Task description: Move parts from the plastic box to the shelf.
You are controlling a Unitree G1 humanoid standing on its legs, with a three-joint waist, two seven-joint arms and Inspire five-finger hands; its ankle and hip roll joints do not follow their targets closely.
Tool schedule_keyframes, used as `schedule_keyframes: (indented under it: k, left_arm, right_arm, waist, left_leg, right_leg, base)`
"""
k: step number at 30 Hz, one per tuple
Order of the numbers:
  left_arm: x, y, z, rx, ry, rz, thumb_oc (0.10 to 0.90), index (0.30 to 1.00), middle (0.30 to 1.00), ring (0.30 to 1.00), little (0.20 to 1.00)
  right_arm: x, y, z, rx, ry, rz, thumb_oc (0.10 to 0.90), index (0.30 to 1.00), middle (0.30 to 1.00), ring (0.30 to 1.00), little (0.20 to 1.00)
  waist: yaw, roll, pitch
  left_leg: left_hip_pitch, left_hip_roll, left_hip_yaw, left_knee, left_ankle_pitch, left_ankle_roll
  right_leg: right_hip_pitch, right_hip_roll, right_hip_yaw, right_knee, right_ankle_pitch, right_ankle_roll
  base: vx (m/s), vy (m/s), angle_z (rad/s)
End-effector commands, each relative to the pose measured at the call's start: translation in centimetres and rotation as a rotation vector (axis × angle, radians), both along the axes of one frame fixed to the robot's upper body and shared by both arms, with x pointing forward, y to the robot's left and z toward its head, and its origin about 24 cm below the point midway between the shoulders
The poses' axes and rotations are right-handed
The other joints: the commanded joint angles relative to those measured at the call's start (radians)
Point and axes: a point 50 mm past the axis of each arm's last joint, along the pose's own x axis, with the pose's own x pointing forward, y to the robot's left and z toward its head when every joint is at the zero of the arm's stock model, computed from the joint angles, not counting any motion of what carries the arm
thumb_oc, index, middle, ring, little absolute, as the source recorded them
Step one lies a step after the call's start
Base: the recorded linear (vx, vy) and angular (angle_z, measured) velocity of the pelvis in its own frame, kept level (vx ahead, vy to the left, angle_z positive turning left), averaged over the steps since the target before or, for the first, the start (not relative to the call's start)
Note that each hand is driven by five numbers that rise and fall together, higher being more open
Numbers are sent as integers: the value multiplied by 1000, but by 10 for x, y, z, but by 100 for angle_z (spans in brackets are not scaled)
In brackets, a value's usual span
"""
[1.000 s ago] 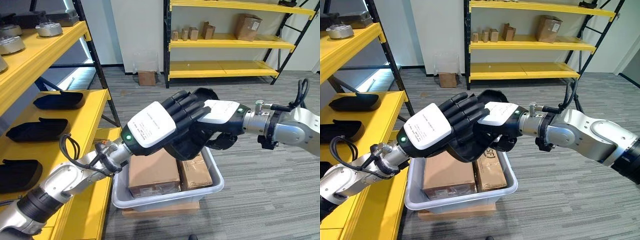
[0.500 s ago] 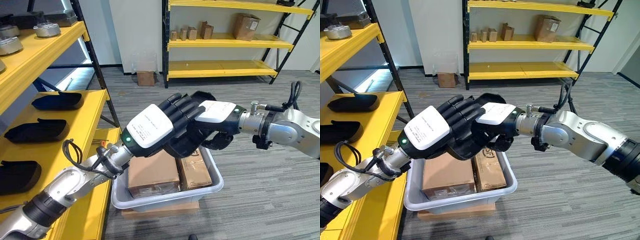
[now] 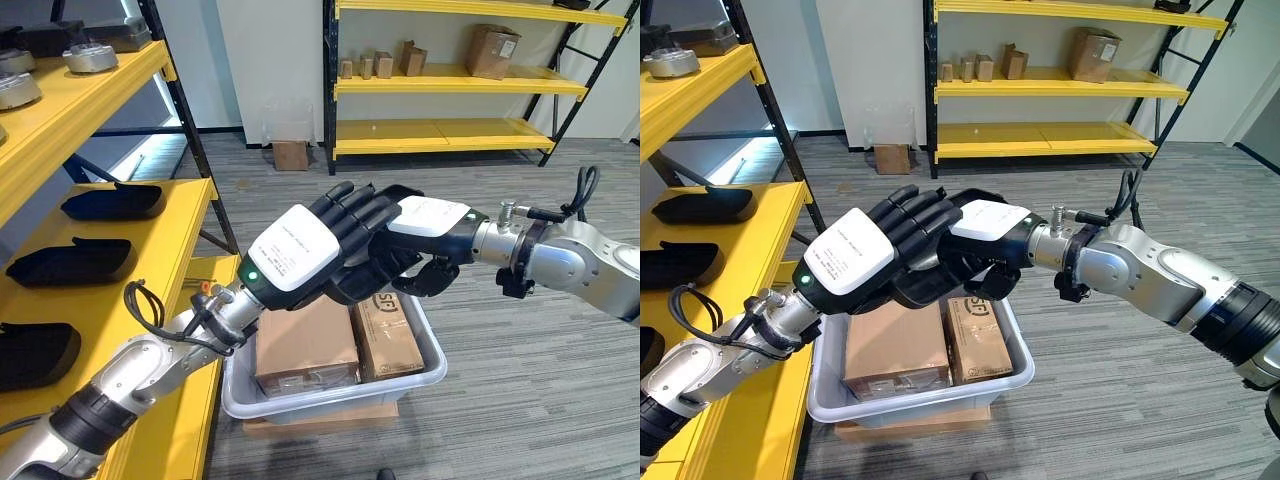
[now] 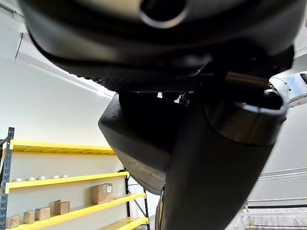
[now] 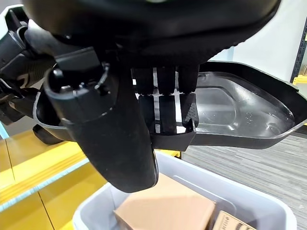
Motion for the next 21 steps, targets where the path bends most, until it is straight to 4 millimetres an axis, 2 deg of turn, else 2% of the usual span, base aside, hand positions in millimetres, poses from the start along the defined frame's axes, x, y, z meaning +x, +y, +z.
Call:
schedule_keyframes:
  k: [1, 17, 18, 20, 21]
  left_arm:
    - [2, 12, -24, 98, 95, 48, 900, 1000, 1000, 1000, 1000]
    - [6, 12, -28, 88, 110, 61, 900, 1000, 1000, 1000, 1000]
    - [6, 12, -28, 85, 111, 59, 865, 951, 951, 951, 951]
    - [6, 11, -27, 84, 112, 57, 853, 934, 934, 934, 934]
    - [6, 11, -27, 83, 111, 57, 698, 717, 717, 717, 717]
  right_arm:
    - [-13, 1, 131, 512, -457, 51, 400, 300, 300, 300, 300]
    - [-12, 1, 139, 572, -476, 58, 400, 300, 300, 300, 300]
    - [-12, 1, 139, 577, -475, 56, 400, 300, 300, 300, 300]
    - [-12, 1, 140, 586, -475, 59, 400, 300, 300, 300, 300]
    - [-12, 1, 141, 590, -477, 59, 400, 300, 300, 300, 300]
  waist:
    - [12, -43, -58]
    - [10, -42, -58]
    - [10, -41, -58]
    - [9, -41, -58]
    - [9, -42, -58]
  left_leg:
    - [82, 68, 21, -7, -66, -49]
    - [82, 67, 22, -7, -66, -46]
    - [82, 67, 21, -7, -66, -46]
    - [82, 67, 23, -7, -66, -46]
    - [82, 67, 23, -7, -67, -46]
  right_leg:
    - [82, -40, -44, 7, -100, 68]
    - [80, -41, -41, 7, -98, 68]
    - [81, -40, -40, 7, -98, 68]
    - [80, -40, -39, 7, -98, 67]
    - [80, -40, -38, 7, -98, 67]
  base:
    - [0, 0, 0]
    - [0, 0, 0]
    - [0, 0, 0]
    - [0, 0, 0]
    - [0, 0, 0]
